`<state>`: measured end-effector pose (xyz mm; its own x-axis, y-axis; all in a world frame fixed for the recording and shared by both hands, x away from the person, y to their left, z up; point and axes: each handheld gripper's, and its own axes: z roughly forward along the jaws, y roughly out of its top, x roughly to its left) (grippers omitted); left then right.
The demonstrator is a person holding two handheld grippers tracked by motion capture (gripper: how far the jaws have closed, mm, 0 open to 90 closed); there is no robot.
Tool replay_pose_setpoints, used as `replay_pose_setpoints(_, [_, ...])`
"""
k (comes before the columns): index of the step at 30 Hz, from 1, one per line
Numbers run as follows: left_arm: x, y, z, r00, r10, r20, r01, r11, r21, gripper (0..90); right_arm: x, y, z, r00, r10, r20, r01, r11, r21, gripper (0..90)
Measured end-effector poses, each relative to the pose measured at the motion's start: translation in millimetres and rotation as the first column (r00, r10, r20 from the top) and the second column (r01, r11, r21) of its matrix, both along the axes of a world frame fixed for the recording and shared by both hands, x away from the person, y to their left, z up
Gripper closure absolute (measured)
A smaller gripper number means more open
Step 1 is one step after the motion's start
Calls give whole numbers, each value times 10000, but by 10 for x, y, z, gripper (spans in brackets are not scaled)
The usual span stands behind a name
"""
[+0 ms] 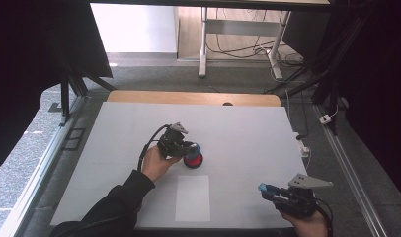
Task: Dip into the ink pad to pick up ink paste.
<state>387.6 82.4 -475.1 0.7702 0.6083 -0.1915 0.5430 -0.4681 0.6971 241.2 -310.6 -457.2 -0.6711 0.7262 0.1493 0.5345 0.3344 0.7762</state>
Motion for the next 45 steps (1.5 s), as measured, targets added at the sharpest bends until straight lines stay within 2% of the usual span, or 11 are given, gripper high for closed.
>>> replay_pose_setpoints(12, [-108,60,139,9997,-209,136,216,9984,-516,706,1,-1,0,10000,-28,-2,28,10000,74,683])
replay_pose_setpoints(24, [-271,139,328,9978,-532,397,563,9950,-823,707,-1,2,3,10000,-25,16,25,10000,45,683])
replay_pose_setpoints(33, [-423,155,429,9950,-843,535,886,9925,-840,707,-2,5,5,10000,-27,17,27,10000,43,683])
replay_pose_setpoints(45, [-625,211,476,9921,-1127,558,1178,9881,-993,706,-4,3,11,10000,4,55,-4,10000,-4,683])
